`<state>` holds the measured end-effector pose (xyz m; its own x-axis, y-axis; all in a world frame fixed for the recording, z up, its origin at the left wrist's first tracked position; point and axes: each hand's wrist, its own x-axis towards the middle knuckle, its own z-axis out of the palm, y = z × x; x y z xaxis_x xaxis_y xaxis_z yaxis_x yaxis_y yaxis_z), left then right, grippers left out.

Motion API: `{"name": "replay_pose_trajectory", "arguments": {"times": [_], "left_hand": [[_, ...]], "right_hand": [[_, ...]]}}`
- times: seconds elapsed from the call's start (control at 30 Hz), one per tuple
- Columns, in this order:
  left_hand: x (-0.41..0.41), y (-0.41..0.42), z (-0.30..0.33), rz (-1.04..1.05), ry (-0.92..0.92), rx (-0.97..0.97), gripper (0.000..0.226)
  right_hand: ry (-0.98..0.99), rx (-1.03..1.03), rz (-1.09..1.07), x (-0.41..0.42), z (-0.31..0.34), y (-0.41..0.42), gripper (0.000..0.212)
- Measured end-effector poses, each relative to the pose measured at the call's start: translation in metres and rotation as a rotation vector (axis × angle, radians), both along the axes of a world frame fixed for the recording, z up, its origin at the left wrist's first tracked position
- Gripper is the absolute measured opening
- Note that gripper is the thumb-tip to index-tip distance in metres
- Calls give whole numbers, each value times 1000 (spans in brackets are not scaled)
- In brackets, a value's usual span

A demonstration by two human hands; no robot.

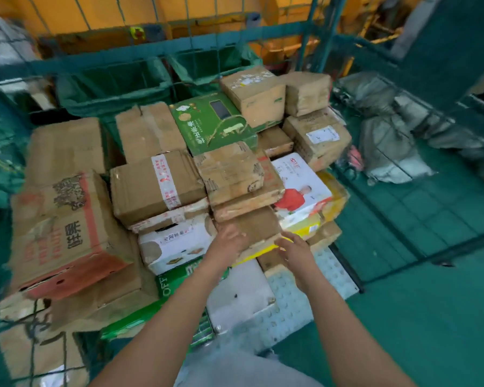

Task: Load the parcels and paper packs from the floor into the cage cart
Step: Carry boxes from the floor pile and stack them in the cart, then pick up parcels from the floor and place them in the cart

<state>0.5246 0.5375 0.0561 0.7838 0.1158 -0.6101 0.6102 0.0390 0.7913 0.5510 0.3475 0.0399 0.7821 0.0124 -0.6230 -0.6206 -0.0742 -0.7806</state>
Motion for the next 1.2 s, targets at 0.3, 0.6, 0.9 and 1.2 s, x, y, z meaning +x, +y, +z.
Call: {"name": "replay_pose_trajectory", "arguments": {"times": [0.3,0.6,0.9,1.2], "left_hand": [[-99,-73,-36,-338,165,-27,15],[-163,-206,-52,-793,170,35,34],[-263,-349,-72,-1123,176,128,26],[-357,-480,-94,-1245,247,246,19]], "right_hand": [[137,-31,-363,-174,-19,-72,24],[177,-12,-865,-331,-19,-164,13],[237,127,-1232,-476,-35,-262,12],[336,214,-1374,-584,-94,-390,23]]}}
